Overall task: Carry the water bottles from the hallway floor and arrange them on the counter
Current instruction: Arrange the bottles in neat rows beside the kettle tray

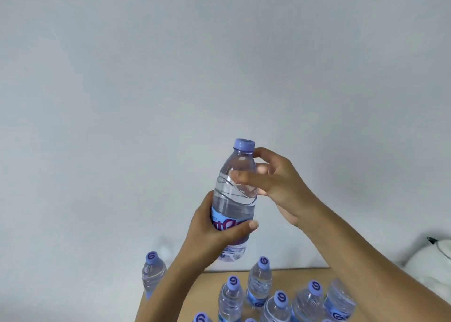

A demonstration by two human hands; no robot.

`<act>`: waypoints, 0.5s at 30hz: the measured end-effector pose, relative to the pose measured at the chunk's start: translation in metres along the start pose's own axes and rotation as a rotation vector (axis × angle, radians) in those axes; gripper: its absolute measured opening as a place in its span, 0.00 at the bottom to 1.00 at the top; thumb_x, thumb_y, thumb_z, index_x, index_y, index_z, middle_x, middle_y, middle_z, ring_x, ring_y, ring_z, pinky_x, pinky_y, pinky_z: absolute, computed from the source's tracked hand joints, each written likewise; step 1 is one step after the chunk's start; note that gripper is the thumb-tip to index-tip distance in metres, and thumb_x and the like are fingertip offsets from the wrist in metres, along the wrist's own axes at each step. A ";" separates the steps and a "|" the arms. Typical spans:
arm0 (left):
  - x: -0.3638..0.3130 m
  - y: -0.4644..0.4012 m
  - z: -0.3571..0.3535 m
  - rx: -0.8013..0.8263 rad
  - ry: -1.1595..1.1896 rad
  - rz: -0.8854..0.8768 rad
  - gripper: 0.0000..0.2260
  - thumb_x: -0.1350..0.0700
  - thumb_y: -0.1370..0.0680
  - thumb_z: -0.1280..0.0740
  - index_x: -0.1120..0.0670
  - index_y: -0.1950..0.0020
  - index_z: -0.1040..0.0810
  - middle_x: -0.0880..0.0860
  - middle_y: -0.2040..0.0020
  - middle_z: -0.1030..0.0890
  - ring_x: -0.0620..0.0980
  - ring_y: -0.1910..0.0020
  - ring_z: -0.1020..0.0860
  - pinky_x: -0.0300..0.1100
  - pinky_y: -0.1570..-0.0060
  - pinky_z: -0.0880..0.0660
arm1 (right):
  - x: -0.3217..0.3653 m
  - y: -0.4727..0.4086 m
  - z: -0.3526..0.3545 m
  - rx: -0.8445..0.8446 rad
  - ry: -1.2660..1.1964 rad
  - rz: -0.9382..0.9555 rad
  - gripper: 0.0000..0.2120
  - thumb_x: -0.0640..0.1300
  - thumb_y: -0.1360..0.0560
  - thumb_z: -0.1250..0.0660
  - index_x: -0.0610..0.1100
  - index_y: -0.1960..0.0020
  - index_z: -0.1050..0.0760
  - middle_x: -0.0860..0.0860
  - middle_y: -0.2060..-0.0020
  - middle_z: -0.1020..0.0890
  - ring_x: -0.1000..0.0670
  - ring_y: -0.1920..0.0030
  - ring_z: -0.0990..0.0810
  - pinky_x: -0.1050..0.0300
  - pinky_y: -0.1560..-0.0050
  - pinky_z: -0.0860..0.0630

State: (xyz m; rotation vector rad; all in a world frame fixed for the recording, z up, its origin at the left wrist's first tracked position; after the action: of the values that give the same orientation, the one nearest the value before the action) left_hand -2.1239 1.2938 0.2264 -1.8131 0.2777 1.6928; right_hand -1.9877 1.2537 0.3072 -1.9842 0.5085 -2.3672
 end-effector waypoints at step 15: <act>-0.055 -0.005 -0.091 0.225 0.328 0.125 0.33 0.45 0.40 0.21 0.58 0.39 0.24 0.61 0.47 0.17 0.62 0.49 0.17 0.51 0.52 0.20 | 0.068 0.016 0.055 0.253 -0.234 0.069 0.16 0.46 0.26 0.31 0.44 0.40 0.24 0.43 0.40 0.18 0.42 0.38 0.19 0.42 0.34 0.26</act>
State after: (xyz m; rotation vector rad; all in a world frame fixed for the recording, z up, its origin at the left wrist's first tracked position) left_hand -2.0550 1.2310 0.2781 -1.9268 0.7045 1.3726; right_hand -1.9510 1.2103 0.3761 -2.0509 0.2497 -2.0083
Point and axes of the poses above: each hand's wrist, its own y-axis away from the middle knuckle, its own z-axis out of the back of the hand, x = y × z, the point moved 5 cm from there along -y, towards the middle knuckle
